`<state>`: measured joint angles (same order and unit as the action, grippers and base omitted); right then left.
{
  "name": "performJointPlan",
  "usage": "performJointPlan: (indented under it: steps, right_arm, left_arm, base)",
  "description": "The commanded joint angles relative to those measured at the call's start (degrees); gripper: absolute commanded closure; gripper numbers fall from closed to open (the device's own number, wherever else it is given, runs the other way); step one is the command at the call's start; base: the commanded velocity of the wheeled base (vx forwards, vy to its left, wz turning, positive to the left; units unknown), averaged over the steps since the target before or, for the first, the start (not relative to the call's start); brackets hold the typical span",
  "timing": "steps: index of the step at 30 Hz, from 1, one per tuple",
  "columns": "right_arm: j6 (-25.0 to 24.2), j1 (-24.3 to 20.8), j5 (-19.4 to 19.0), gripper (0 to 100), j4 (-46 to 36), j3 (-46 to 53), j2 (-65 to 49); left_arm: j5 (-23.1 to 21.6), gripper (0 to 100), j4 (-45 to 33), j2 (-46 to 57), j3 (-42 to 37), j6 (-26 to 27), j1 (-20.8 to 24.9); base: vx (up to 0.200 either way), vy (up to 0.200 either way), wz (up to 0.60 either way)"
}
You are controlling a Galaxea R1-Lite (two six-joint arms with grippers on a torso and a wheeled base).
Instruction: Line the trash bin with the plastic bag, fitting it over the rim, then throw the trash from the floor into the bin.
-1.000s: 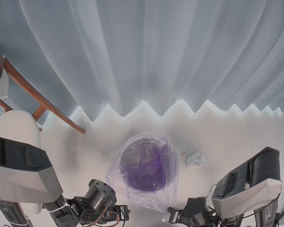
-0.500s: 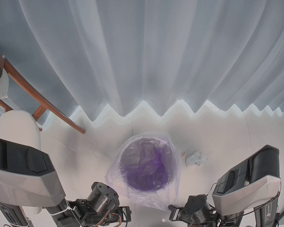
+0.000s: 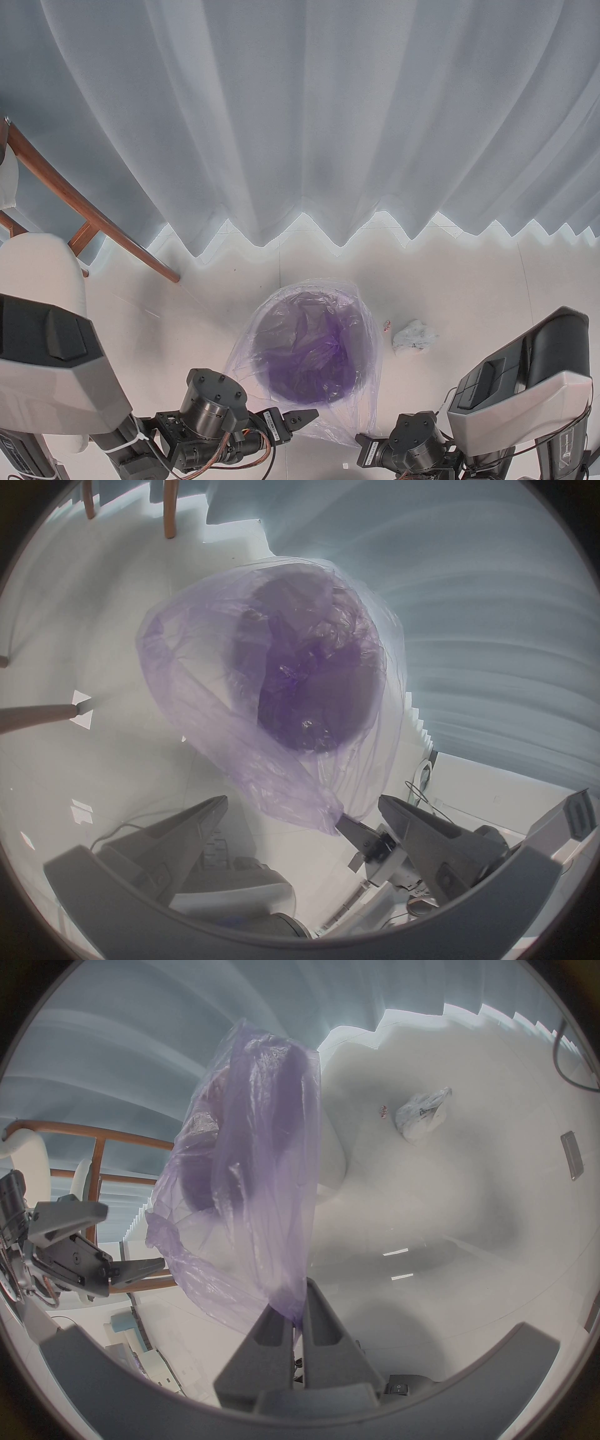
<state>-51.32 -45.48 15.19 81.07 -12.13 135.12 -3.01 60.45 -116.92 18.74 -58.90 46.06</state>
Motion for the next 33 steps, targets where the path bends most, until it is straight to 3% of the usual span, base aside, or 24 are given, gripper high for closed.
performJointPlan:
  steps: [1, 7, 8, 16, 24, 33]
  right_arm:
    - [0.0, -0.1, 0.0, 100, 0.0, 0.0, 0.1]
    - [0.1, -0.2, 0.0, 100, 0.0, 0.0, 0.3]
    - [0.1, -0.1, 0.0, 100, 0.1, 0.0, 0.3]
    - [0.1, -0.2, 0.0, 100, 0.3, 0.2, 0.3]
    - [1.4, 0.3, -0.2, 100, 0.2, -0.7, 0.3]
    - [1.5, 5.7, -0.2, 100, -0.4, -2.0, 0.0]
  left_arm:
    - [0.5, 0, -0.2, -5.2, 2.5, 2.7, 0.1]
    - [0.9, 0, -0.2, -7.7, 4.7, 5.2, -0.5]
    - [1.1, 100, -0.2, -8.4, 4.8, 5.4, -1.0]
    - [2.8, 100, -0.5, -9.3, 4.1, 6.1, -1.4]
    - [4.4, 100, -6.8, -7.4, 2.1, 13.5, -0.7]
    - [6.2, 100, -9.4, -10.9, 2.5, 18.4, -1.1]
  base:
    - [0.000, 0.000, 0.00]
    - [0.000, 0.000, 0.00]
    - [0.000, 0.000, 0.00]
    - [0.000, 0.000, 0.00]
    - [0.000, 0.000, 0.00]
    - [0.000, 0.000, 0.00]
